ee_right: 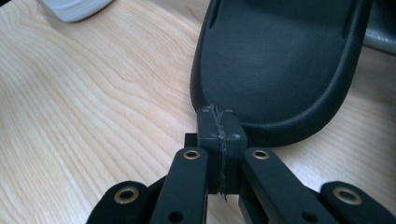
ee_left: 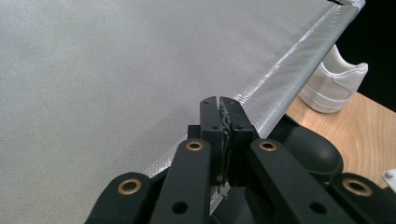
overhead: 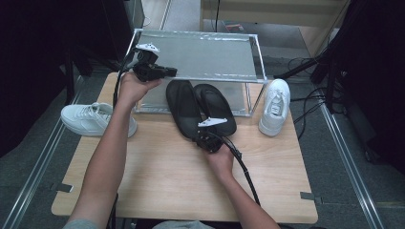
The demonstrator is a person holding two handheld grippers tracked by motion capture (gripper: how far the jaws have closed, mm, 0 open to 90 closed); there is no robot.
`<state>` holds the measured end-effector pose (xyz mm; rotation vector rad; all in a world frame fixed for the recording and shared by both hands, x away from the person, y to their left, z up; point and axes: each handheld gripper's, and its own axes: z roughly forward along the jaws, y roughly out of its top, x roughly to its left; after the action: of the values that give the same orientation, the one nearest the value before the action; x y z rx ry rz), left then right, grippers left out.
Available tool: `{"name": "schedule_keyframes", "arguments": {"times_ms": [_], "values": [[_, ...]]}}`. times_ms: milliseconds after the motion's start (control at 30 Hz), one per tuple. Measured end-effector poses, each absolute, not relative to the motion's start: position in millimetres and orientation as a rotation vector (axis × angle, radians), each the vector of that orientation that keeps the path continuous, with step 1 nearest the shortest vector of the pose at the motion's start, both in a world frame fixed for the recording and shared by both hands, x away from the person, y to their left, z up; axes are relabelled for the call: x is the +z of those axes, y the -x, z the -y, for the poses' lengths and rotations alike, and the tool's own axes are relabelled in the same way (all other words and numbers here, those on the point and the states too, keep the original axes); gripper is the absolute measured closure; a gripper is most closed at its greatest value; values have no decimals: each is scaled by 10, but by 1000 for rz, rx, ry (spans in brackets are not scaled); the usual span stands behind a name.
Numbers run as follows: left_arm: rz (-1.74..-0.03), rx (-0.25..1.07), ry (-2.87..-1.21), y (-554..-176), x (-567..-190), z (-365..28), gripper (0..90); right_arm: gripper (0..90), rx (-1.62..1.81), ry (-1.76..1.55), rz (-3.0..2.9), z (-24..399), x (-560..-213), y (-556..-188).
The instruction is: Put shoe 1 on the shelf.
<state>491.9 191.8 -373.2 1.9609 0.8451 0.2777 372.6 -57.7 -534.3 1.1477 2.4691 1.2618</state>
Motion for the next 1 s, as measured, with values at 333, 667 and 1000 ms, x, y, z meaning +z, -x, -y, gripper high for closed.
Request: {"name": "schedule_keyframes", "arguments": {"times_ms": [333, 667, 1000], "values": [[-842, 277, -1961, -4924, -3735, -1924, 894, 900, 1299, -1153, -2446, 434, -5249, -3855], [-840, 276, -1962, -4923, -3735, -1925, 893, 900, 1293, -1147, -2436, 237, -5208, -4051], [-838, 266, -1957, -4928, -3740, -1934, 891, 900, 1286, -1184, -2415, 63, -5231, -4271]]}}
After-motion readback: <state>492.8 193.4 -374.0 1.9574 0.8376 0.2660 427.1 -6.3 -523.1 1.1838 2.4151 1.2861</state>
